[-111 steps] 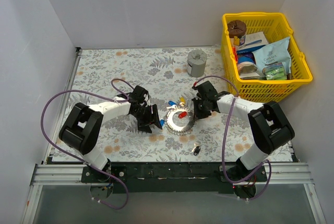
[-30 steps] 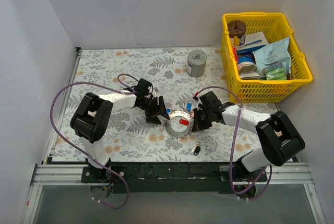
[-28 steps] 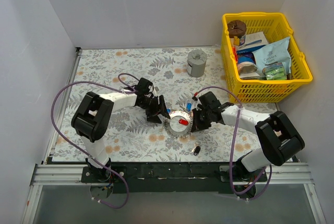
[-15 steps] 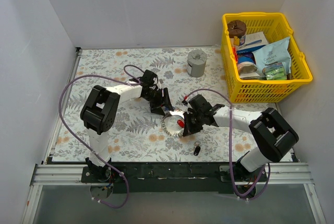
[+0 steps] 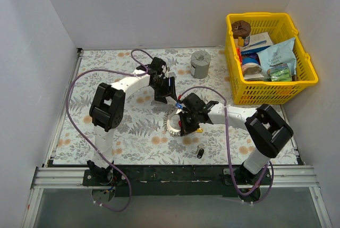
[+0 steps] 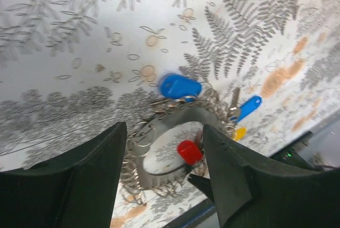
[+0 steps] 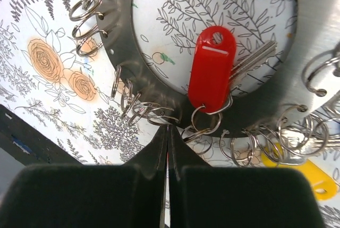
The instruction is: Put the keys on the keyring
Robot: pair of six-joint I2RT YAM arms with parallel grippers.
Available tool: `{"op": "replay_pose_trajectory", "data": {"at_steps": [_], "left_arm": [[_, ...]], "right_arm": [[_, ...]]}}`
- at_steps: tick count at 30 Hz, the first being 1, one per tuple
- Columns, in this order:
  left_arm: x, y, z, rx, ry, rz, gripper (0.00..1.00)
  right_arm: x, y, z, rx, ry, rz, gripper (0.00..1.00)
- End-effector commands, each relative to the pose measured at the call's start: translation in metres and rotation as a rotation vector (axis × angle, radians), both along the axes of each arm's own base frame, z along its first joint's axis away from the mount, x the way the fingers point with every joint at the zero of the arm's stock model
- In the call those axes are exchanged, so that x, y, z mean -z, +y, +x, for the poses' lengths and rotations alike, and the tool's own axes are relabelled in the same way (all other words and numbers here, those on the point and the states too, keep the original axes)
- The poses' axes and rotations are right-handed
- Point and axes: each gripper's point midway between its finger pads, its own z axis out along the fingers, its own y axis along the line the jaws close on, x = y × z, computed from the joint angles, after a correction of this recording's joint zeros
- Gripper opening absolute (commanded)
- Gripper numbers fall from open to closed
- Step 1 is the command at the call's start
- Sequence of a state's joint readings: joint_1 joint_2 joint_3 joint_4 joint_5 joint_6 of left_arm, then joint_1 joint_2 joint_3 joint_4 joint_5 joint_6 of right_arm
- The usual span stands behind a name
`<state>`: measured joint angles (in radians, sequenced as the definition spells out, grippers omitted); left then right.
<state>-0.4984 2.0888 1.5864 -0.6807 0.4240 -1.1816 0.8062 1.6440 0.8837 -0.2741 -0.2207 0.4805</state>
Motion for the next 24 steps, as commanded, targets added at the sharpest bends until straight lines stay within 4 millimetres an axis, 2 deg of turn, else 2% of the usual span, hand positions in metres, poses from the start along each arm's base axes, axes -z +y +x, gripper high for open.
{"op": "replay_pose_trajectory", "data": {"at_steps": [1,4,5,6,8,9,14,15,19,24], "left_arm": [[-0.022,0.036,0.010,-0.012,-0.113,0.187,0.59],[-0.027,0.047,0.000,-0.026,-0.129,0.209,0.60],[-0.020,0.052,-0.012,-0.027,-0.101,0.215,0.60],[-0.027,0.052,-0.016,-0.032,-0.118,0.195,0.60],[-0.027,0.055,-0.028,-0.044,-0.104,0.175,0.60],[-0.024,0.058,-0.043,-0.037,-0.085,0.155,0.60],[-0.012,0.065,-0.080,-0.066,-0.026,0.103,0.60],[-0.005,0.068,-0.089,-0.081,-0.003,0.101,0.60],[-0.001,0.062,-0.106,-0.097,0.045,0.030,0.59],[0.004,0.051,-0.111,-0.110,0.088,-0.045,0.59]], "right_arm": [[-0.023,-0.002,0.012,-0.007,-0.077,-0.016,0.01],[-0.034,-0.006,0.016,0.003,-0.111,-0.017,0.01],[-0.040,-0.007,0.018,0.007,-0.129,-0.011,0.01],[-0.042,-0.009,0.021,0.019,-0.139,-0.011,0.01],[-0.046,-0.015,0.026,0.040,-0.164,-0.012,0.01],[-0.046,-0.020,0.031,0.059,-0.165,-0.014,0.01],[-0.040,-0.042,0.043,0.100,-0.174,-0.046,0.01],[-0.038,-0.048,0.047,0.112,-0.174,-0.053,0.01],[-0.033,-0.058,0.052,0.128,-0.169,-0.061,0.01],[-0.020,-0.061,0.050,0.127,-0.139,-0.074,0.01]]}}
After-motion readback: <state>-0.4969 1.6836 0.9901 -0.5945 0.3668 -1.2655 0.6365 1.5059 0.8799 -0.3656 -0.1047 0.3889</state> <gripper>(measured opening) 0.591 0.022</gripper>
